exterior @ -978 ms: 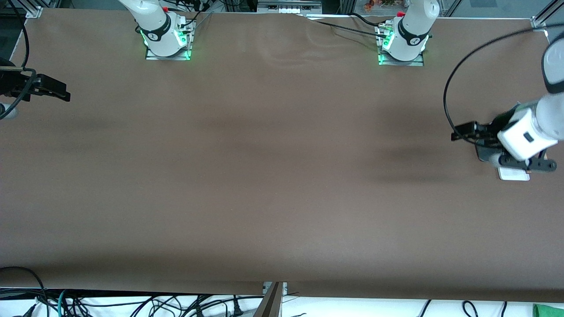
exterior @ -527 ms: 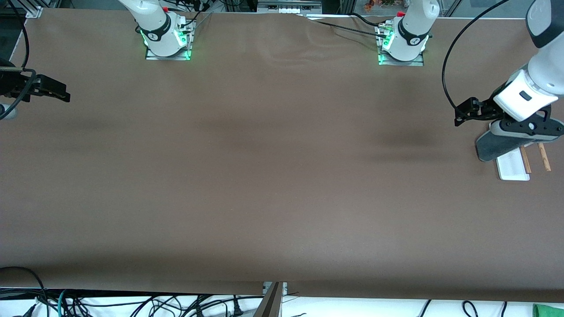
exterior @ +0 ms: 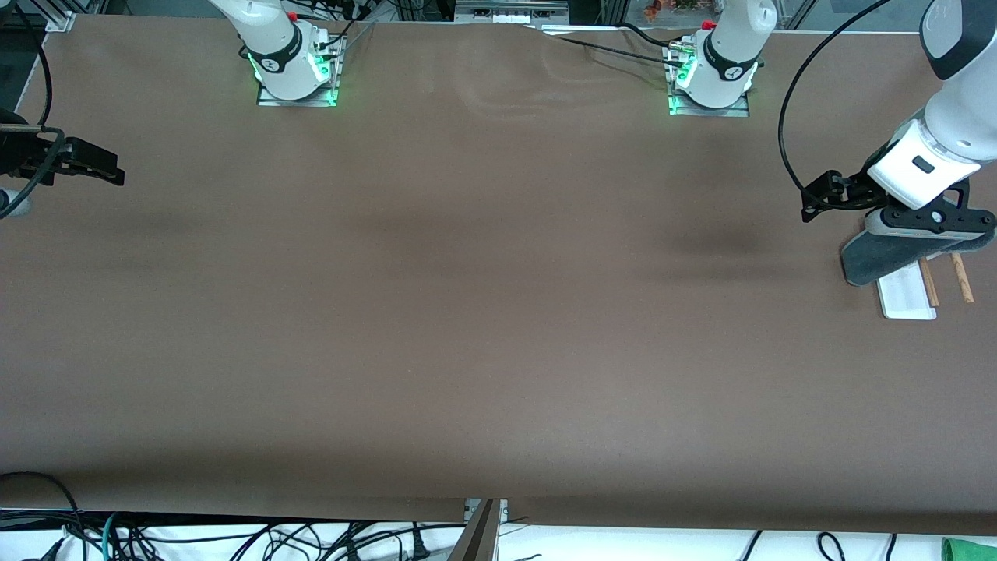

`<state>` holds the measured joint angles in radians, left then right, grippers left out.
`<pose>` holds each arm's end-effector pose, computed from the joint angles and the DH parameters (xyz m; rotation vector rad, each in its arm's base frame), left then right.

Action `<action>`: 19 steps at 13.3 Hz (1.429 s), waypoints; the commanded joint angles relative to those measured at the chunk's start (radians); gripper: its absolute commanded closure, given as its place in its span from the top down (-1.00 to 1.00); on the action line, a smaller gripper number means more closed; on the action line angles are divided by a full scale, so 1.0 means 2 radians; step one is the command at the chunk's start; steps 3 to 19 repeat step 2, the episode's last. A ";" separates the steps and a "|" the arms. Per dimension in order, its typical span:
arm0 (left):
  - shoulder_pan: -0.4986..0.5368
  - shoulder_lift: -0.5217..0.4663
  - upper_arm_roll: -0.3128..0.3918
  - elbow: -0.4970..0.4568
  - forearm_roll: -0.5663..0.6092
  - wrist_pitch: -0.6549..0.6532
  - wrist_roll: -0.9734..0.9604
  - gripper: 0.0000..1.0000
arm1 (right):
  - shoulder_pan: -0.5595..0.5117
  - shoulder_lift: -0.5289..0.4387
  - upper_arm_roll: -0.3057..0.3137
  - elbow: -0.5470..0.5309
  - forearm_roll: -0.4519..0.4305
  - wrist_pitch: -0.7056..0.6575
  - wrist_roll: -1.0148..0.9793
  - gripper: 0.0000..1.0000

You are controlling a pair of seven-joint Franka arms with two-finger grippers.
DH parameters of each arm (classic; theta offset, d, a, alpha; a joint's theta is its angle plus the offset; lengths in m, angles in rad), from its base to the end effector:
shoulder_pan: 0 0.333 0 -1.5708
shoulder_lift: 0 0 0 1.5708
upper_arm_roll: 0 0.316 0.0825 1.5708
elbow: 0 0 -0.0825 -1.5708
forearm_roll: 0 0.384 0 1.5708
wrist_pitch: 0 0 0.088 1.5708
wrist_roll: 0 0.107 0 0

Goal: Pass towel and hang on rack

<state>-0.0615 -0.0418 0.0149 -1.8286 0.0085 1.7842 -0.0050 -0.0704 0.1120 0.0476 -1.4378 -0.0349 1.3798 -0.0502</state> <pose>0.5491 -0.0248 0.5432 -3.1331 0.0680 0.0038 0.5678 -0.0188 0.6081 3.1068 0.0370 -0.2660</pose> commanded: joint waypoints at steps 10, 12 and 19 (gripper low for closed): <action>-0.006 -0.009 0.006 -0.009 0.007 0.007 -0.005 1.00 | 0.002 0.005 -0.001 0.013 -0.004 -0.003 -0.007 1.00; -0.006 -0.009 0.006 -0.009 0.007 0.007 -0.005 1.00 | 0.002 0.005 -0.001 0.013 -0.004 -0.003 -0.007 1.00; -0.006 -0.009 0.006 -0.009 0.007 0.007 -0.005 1.00 | 0.002 0.005 -0.001 0.013 -0.004 -0.003 -0.007 1.00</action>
